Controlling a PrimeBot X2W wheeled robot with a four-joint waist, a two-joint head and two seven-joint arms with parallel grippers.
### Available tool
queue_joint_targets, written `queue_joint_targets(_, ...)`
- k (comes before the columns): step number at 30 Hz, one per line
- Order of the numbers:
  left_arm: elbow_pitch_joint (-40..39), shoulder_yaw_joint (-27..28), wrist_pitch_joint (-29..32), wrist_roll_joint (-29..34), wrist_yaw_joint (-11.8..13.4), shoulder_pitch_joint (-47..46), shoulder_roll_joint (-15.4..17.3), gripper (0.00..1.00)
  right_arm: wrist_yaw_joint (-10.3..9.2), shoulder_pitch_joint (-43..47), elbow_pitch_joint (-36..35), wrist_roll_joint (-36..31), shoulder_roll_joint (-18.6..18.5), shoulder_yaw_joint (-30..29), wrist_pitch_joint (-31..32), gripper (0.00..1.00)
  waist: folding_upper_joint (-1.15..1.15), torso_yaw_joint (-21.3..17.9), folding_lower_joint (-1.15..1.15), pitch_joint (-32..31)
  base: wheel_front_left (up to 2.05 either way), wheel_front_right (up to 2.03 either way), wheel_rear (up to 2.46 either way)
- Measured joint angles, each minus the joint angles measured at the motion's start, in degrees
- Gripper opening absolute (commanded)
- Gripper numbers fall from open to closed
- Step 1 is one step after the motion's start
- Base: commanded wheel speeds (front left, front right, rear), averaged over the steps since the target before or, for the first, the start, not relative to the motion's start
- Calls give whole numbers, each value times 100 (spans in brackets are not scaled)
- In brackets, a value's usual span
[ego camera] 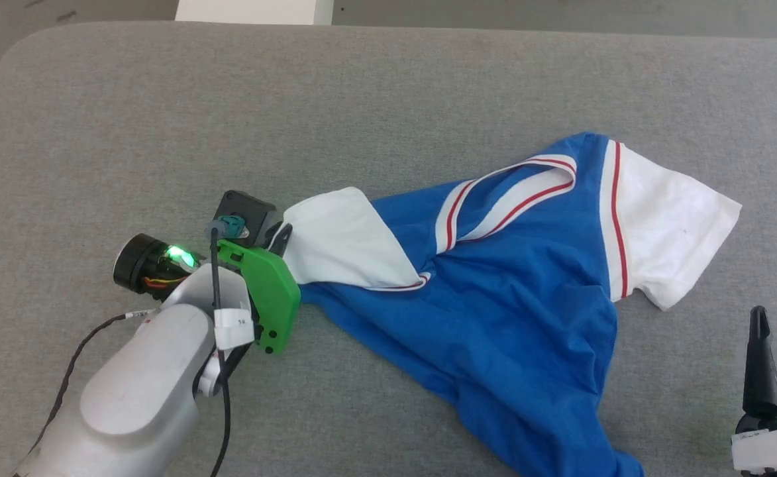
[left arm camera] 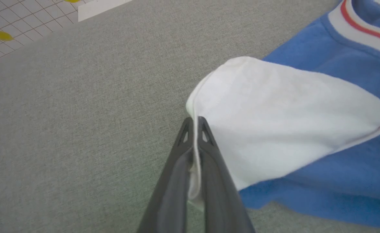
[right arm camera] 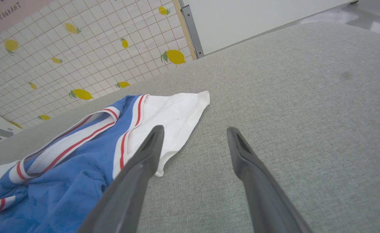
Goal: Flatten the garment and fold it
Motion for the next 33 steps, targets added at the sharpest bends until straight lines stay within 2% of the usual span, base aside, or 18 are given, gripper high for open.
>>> queue_joint_targets(4,-78,60,-208,-5,33,6,-19,0,0,1,-2,-11,0,4,16,100,0,65,0,-64,0,0,0)
queue_joint_targets(7,-302,331,-597,-129,223,52,-98,0,1,5,-2,-15,0,25,34,100,0,108,0,-130,0,0,0)
queue_joint_targets(14,-749,1358,-1402,-886,924,989,-196,0,0,36,4,-15,1,59,42,100,0,144,0,-277,0,0,0)
queue_joint_targets(17,-695,1866,-1760,-1227,1268,1609,-180,0,0,53,13,-15,0,62,42,100,0,144,0,-321,0,0,0)
queue_joint_targets(20,-379,2225,-2092,-1419,1475,1989,-194,0,0,99,16,-15,0,55,44,100,0,157,0,-345,0,0,0)
queue_joint_targets(21,-258,2265,-2139,-1448,1481,2057,-197,42,0,106,18,-15,0,58,58,100,0,160,0,-349,0,0,0)
queue_joint_targets(22,-140,2303,-2172,-1475,1496,2129,-216,100,0,107,16,-16,0,63,68,100,0,163,0,-351,0,0,0)
queue_joint_targets(27,-29,2396,-2579,-1624,1360,2153,-494,100,0,107,10,-42,0,68,111,100,0,199,0,-348,0,0,0)
queue_joint_targets(30,-165,2357,-2709,-1499,1334,2123,-480,100,0,107,8,-42,0,76,135,100,0,211,0,-351,0,0,0)
queue_joint_targets(33,-632,2242,-2819,-1185,1341,2052,-375,100,0,107,9,-42,0,82,135,100,0,211,0,-370,0,0,0)
